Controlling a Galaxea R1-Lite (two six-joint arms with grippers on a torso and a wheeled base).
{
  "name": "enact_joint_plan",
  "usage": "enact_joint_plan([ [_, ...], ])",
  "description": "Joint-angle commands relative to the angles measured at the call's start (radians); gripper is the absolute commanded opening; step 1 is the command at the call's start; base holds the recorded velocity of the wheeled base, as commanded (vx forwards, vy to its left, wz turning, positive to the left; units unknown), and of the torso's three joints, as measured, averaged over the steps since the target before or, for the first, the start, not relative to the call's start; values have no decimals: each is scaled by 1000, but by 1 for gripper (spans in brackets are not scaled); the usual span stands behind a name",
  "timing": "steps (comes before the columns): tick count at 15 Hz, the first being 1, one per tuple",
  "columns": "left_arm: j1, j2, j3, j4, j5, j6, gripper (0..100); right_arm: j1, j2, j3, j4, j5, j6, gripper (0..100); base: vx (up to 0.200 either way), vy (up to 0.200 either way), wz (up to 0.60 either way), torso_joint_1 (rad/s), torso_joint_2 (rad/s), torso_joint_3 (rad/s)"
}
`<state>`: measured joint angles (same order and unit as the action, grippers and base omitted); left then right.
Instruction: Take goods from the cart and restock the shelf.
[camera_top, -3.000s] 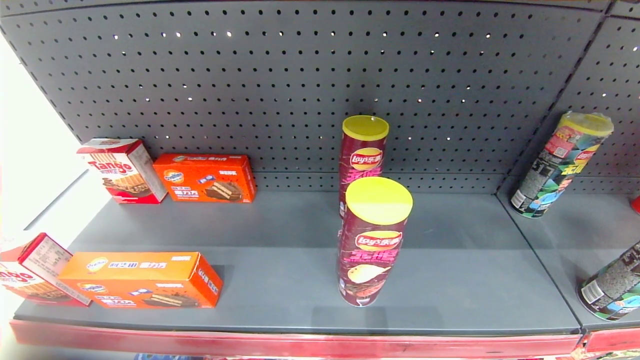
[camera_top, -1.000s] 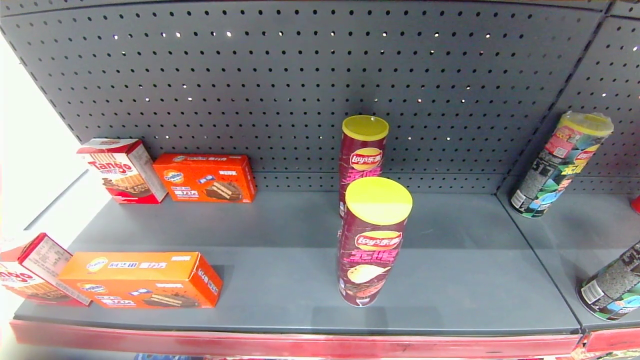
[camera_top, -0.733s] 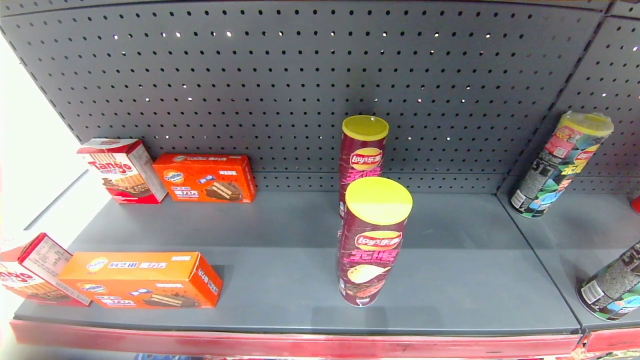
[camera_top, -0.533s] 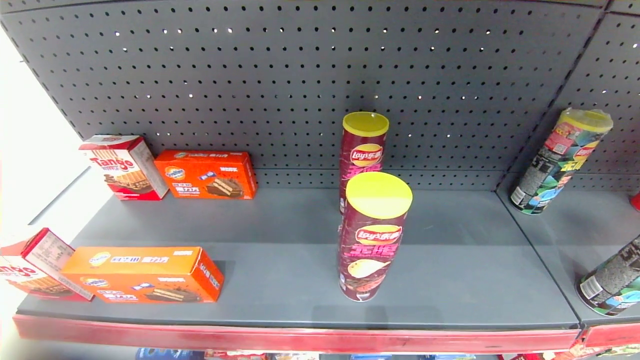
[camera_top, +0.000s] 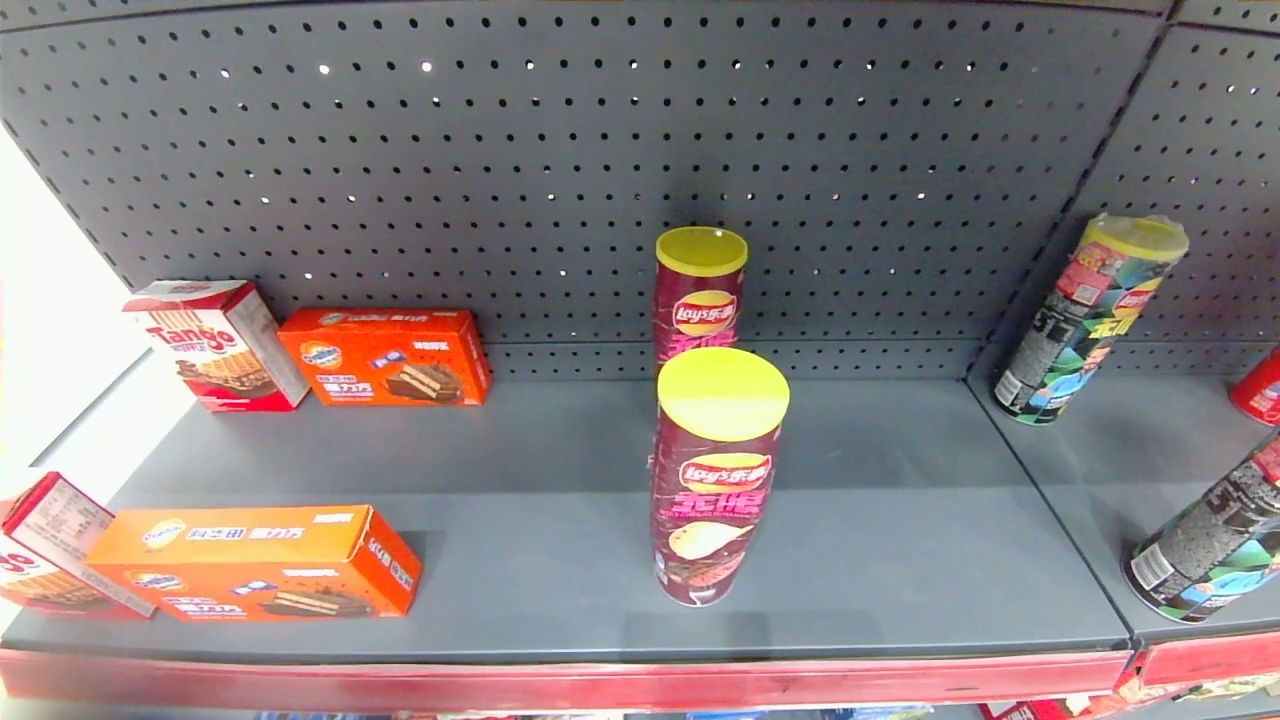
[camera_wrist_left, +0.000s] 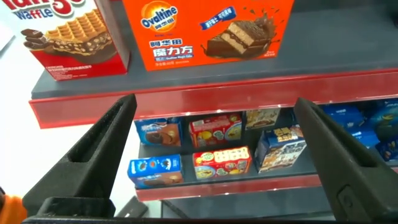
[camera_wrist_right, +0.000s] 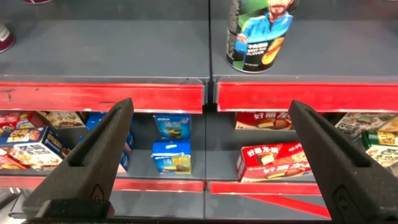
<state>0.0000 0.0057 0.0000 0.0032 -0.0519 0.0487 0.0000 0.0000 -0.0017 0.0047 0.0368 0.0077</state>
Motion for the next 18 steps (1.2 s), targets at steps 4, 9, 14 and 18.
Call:
enact_joint_plan([
  [4,2,0,0,0,0,0,100,2,0,0,0,0,0,100,0,0,0,0,0,0],
  [9,2,0,0,0,4,3,100,2,0,0,0,0,0,100,-40,0,0,0,0,0],
  [14,2,2,0,0,4,-6,100,2,0,0,0,0,0,100,-40,0,0,0,0,0],
  [18,2,2,0,0,4,-6,100,2,0,0,0,0,0,100,0,0,0,0,0,0],
])
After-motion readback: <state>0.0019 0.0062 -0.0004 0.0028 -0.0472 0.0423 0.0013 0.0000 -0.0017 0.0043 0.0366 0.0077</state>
